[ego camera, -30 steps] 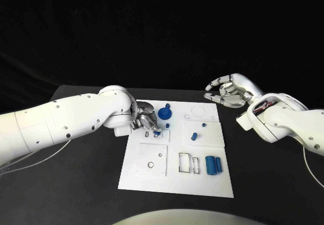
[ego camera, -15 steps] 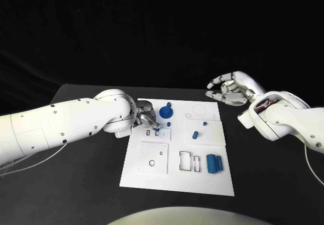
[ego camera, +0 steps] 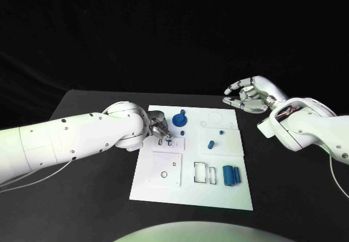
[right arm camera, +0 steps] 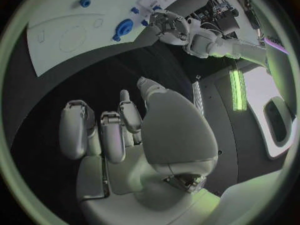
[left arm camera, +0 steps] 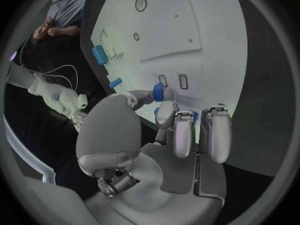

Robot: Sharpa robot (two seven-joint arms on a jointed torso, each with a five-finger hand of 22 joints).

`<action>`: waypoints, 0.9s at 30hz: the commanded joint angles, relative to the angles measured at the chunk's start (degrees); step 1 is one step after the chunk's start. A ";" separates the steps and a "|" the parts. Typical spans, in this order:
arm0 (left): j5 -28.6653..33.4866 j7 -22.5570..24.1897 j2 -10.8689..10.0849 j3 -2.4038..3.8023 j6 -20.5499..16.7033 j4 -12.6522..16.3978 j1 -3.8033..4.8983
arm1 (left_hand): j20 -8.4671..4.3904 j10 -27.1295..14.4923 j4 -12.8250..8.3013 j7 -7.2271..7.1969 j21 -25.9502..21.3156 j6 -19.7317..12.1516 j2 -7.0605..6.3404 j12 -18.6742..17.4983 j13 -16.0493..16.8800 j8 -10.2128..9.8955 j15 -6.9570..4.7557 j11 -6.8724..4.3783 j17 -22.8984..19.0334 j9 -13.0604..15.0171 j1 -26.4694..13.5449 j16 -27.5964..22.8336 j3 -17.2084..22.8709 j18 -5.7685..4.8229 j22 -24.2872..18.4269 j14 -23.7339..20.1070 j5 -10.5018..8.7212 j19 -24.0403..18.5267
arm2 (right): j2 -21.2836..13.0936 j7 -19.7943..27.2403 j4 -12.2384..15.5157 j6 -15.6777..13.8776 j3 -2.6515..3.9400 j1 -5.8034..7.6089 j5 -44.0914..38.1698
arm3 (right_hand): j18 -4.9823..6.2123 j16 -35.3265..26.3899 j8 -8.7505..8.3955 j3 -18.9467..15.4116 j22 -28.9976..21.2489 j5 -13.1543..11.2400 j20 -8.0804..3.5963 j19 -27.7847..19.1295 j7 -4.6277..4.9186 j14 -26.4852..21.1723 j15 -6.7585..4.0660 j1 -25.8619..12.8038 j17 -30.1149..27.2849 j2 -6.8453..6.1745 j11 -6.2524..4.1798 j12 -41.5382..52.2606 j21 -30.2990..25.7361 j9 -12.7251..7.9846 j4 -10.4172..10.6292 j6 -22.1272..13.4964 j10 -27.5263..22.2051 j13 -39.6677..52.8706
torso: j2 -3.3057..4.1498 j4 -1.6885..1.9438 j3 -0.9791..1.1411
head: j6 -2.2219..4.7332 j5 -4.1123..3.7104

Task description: Assemble the parts on the task board

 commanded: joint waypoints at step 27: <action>-3.40 0.03 1.10 -0.15 2.04 -0.68 -0.50 | -0.44 0.18 -11.03 -0.95 0.56 1.38 0.15 -0.51 -0.95 0.78 -0.64 -0.12 15.10 3.38 -1.07 0.25 11.80 -1.01 7.38 5.95 0.80 2.60 | 0.16 0.37 -0.08 0.50 0.00 -0.05 0.03 | 0.98 -0.27 0.46 0.20 5.40 0.52 -0.12 -0.49 -0.19 4.44 -0.01 -0.97 8.62 0.13 -0.10 -0.28 -0.56 0.20 0.36 -0.33 -0.43 -0.12 | 0.11 0.03 -0.08 | -0.11 0.04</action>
